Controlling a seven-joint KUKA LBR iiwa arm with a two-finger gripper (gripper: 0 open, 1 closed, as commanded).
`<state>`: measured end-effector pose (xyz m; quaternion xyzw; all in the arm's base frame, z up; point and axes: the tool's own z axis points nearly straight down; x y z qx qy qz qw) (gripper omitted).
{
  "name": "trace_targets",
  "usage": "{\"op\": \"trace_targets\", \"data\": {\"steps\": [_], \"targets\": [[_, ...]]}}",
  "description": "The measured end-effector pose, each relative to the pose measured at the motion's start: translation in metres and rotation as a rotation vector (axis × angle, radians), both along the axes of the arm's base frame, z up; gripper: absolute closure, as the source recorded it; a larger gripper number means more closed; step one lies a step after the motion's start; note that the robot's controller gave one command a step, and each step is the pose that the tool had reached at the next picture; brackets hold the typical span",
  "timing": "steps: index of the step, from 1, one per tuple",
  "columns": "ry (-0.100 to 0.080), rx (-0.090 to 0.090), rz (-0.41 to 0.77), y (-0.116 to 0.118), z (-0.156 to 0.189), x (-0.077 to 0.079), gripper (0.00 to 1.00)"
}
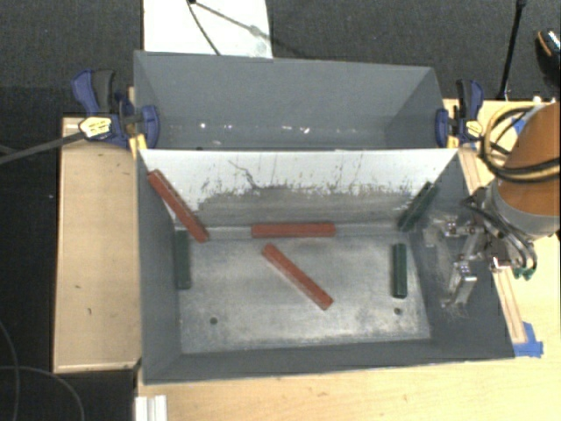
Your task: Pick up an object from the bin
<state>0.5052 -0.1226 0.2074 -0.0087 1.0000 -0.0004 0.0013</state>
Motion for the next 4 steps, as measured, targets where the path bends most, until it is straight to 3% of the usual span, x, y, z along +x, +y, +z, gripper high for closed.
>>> {"op": "trace_targets", "data": {"steps": [1, 2, 3, 4], "targets": [[0.005, 0.002, 0.067, -0.017, -0.126, 0.053, 0.0], [-0.004, 0.0, 0.685, 0.032, -0.133, 0.079, 0.0], [-0.003, 0.0, 0.68, 0.031, -0.133, 0.079, 1.0], [-0.006, -0.004, 0.687, 0.034, 0.013, 0.07, 1.0]]}}
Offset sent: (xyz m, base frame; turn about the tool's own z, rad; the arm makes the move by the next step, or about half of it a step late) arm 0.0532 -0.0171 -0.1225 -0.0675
